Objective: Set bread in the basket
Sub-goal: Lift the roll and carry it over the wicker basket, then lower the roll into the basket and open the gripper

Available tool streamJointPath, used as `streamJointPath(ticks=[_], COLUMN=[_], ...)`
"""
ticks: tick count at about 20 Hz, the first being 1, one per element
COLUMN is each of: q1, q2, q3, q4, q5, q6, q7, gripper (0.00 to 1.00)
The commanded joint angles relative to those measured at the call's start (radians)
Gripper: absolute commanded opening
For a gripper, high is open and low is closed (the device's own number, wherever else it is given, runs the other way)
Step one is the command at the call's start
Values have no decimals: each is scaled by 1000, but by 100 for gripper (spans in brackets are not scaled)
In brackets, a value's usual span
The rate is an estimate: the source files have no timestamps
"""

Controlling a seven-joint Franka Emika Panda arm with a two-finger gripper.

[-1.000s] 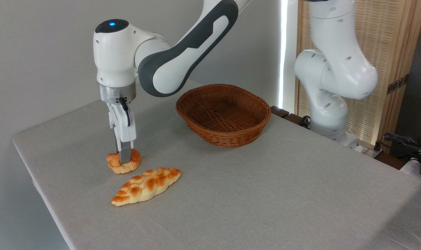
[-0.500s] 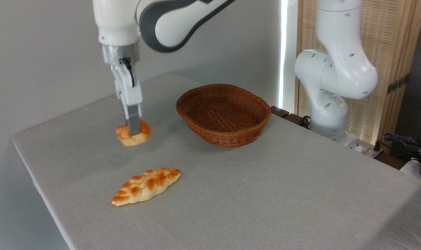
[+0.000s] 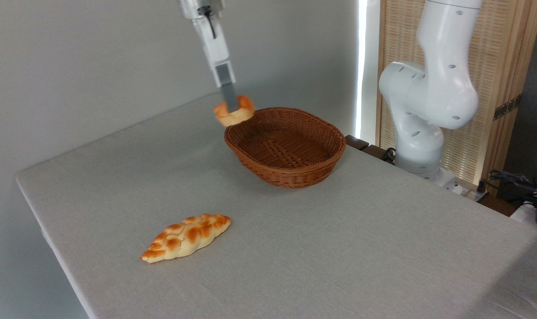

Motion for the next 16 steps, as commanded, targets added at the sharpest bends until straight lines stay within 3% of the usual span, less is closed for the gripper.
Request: streamJointPath(ticks=[1,7,9,13,16], q1=[-138,-186,-197,-202,-202], q2=[-72,-63,-60,-52,-49], q3=[29,12,11,-29,-47], q4=[-149,-230,-246,-266,-266], q5=[-6,-6,-7,-12,-30], q6=[-27,51,100,158,174], q7=[3,2,0,-37,-55], gripper=[48,49,58,94,100])
